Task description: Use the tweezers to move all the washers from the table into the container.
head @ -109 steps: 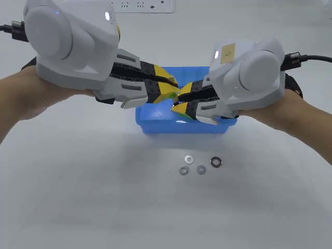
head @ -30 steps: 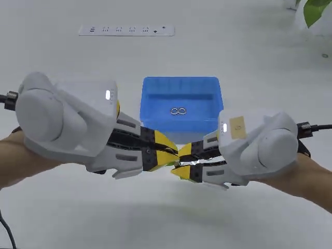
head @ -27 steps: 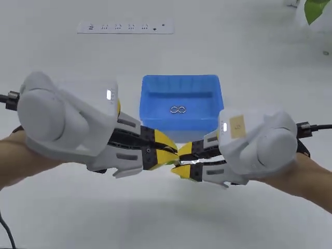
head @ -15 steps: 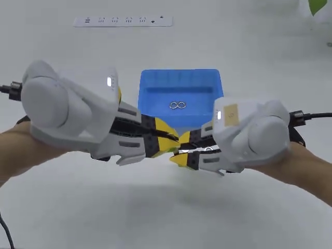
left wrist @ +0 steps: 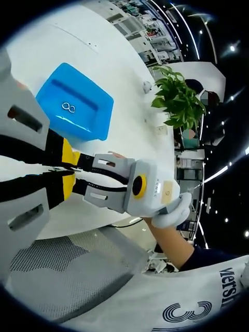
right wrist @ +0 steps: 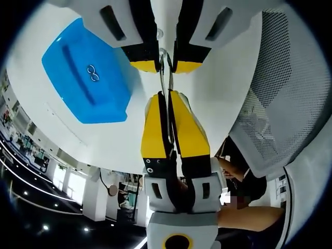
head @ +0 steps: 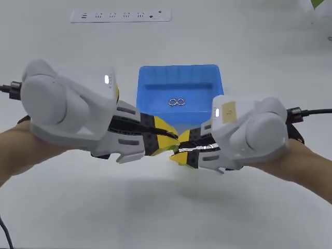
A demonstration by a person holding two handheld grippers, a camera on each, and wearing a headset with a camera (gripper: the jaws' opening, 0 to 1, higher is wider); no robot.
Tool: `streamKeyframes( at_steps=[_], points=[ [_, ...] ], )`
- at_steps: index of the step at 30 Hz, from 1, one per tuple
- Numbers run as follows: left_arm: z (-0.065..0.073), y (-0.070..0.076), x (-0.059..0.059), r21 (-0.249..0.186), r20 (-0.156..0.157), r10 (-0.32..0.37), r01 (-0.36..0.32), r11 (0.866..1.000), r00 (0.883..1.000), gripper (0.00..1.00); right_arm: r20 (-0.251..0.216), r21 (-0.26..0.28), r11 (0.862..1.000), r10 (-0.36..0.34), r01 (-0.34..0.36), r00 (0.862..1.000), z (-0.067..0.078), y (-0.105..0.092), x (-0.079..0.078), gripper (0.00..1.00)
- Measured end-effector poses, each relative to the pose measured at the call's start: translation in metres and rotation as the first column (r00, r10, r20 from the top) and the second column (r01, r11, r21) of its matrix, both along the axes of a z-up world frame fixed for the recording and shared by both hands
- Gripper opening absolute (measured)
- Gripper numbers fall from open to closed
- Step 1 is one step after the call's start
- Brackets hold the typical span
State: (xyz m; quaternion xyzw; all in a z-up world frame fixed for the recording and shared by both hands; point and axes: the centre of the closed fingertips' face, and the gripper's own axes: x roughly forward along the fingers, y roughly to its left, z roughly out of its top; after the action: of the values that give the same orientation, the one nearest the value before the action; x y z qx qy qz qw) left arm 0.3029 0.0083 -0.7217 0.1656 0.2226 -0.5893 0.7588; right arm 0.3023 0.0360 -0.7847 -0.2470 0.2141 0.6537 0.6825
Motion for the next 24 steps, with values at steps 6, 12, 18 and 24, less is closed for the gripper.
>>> streamKeyframes(
  at_steps=[6, 12, 18, 24],
  points=[
    [-0.0033, -0.0015, 0.0005, 0.005, -0.008, -0.006, 0.006, 1.0, 1.0, 0.07, -0.008, -0.007, 1.0, 0.0, 0.0, 1.0, -0.0034, -0.0014, 0.0002, 0.12],
    [-0.0036, -0.0029, 0.0014, 0.001, -0.015, -0.007, 0.007, 1.0, 1.0, 0.07, -0.014, -0.004, 1.0, -0.001, 0.001, 1.0, -0.0041, -0.0018, 0.0005, 0.12],
    [-0.0034, -0.0055, 0.0018, 0.001, -0.014, -0.018, 0.018, 1.0, 1.0, 0.07, -0.007, -0.016, 1.0, 0.022, -0.023, 1.0, -0.002, -0.0038, 0.0002, 0.12],
    [-0.0029, -0.008, 0.002, -0.003, -0.018, -0.021, 0.02, 1.0, 1.0, 0.07, -0.002, -0.023, 0.999, 0.036, -0.036, 0.999, 0.0007, -0.0061, 0.0, 0.12]
  ],
)
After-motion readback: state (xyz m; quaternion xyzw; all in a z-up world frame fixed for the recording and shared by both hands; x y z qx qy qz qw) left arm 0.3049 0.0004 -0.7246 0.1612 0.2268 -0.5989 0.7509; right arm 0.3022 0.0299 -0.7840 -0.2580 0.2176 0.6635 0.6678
